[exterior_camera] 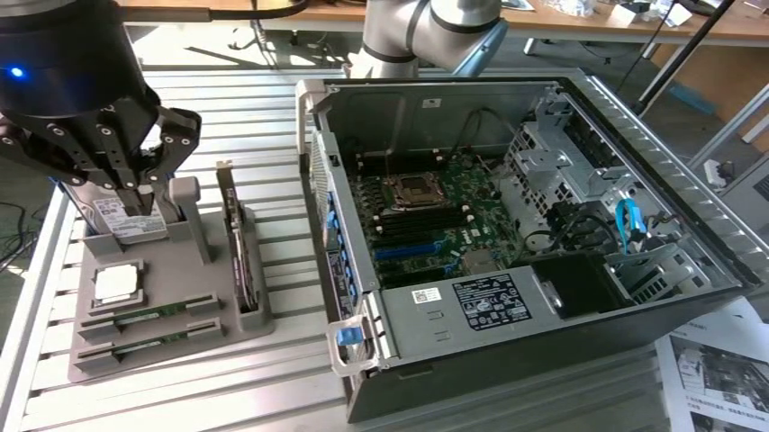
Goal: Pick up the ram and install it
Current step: 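Reach for the ram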
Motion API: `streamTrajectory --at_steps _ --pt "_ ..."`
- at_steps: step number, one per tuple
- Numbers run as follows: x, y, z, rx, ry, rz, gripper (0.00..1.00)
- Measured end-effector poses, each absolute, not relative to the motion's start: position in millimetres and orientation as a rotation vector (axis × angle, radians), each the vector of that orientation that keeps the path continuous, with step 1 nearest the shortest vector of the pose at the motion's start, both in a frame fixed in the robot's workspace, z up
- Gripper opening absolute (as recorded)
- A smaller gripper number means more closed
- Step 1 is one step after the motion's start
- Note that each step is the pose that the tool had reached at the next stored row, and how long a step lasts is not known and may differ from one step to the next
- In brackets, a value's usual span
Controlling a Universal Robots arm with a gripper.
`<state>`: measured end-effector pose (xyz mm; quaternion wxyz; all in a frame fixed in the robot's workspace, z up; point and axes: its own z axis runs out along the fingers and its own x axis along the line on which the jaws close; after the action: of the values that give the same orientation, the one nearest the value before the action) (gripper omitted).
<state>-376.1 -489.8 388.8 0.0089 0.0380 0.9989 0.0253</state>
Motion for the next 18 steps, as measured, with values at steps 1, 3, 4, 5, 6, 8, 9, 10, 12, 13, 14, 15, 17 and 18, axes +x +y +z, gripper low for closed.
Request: streamTrajectory --at_steps 1,3,4,5,6,8,9,10,12,13,14,15,17,18 --pt "-376 -491 389 0.119 3.12 0.079 0.11" --pt "-376 -494 389 0.119 3.12 0.079 0.11" --pt "-376 -495 389 0.119 3.12 0.079 0.11" --pt "-376 -497 388 0.119 3.12 0.079 0.11" --pt "-376 -498 388 0.119 3.12 0.079 0.11" --pt "-376 -502 388 0.119 3.12 0.079 0.11" --pt "-376 -503 388 0.119 3.12 0.079 0.11" --pt "-376 -505 388 0.119 3.12 0.079 0.11" --pt "-376 -508 388 0.119 3.12 0.079 0.11" --pt "-376 -509 388 0.119 3.12 0.079 0.11" --pt "-376 -510 388 0.119 3.12 0.079 0.11" --pt "-376 -510 388 0.119 3.12 0.079 0.11" --pt "-376 -510 388 0.119 3.12 0.079 0.11" --pt "-376 -510 388 0.119 3.12 0.079 0.11"
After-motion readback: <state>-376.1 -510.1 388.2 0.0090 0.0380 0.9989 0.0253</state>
